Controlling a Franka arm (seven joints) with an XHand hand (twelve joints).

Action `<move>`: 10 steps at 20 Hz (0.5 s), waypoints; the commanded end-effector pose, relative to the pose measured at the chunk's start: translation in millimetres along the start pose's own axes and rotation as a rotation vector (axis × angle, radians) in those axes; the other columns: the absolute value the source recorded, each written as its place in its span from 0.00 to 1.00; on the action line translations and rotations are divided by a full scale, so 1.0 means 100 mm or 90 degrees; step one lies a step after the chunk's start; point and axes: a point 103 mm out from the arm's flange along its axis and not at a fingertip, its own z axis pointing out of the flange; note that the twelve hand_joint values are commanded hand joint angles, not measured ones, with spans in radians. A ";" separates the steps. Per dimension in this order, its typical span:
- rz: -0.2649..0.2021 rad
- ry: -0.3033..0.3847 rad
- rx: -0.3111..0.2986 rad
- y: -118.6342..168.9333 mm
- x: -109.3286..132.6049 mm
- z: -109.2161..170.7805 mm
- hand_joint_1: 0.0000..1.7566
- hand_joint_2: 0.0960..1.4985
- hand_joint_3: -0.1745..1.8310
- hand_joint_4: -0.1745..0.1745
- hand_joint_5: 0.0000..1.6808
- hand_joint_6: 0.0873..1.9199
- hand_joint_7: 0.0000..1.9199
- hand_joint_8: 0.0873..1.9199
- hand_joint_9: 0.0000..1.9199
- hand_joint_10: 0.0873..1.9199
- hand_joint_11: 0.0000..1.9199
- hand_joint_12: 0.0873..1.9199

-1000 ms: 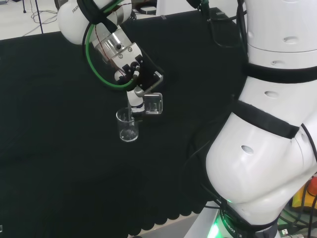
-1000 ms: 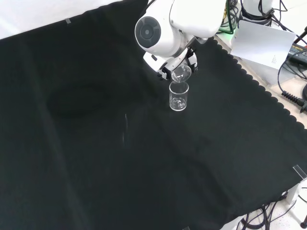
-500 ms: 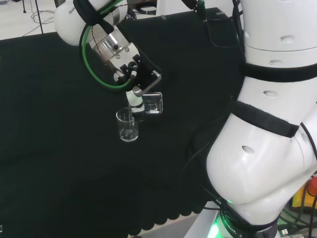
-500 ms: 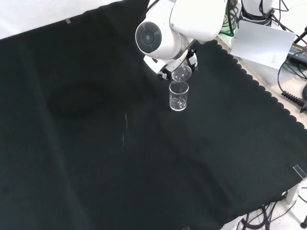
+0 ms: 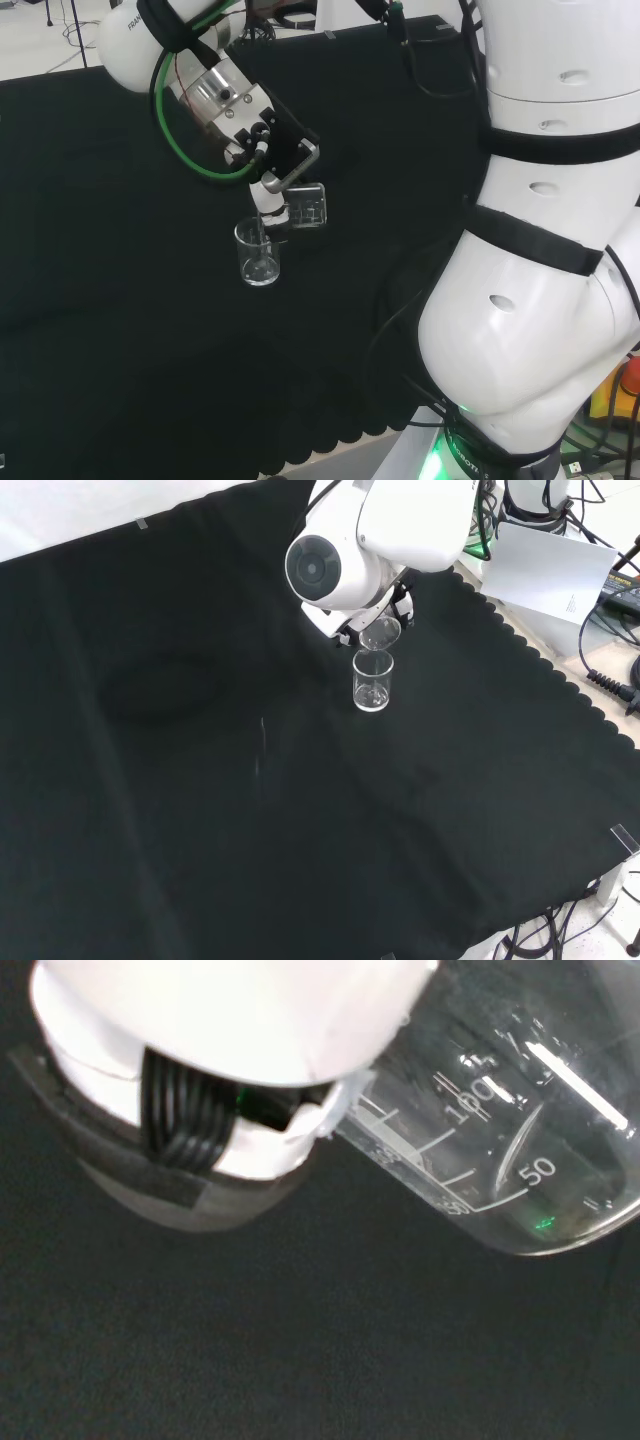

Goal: Pour the water from the handheld beaker into the one on the table.

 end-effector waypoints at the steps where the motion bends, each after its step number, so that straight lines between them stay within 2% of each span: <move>1: 0.005 -0.014 0.009 -0.01 0.03 -0.01 0.81 0.43 0.32 0.00 0.81 0.16 0.70 0.22 0.83 0.00 0.71 0.29; 10: 0.009 -0.029 0.021 -0.02 0.06 -0.03 0.81 0.43 0.32 0.00 0.81 0.16 0.70 0.22 0.83 0.00 0.71 0.29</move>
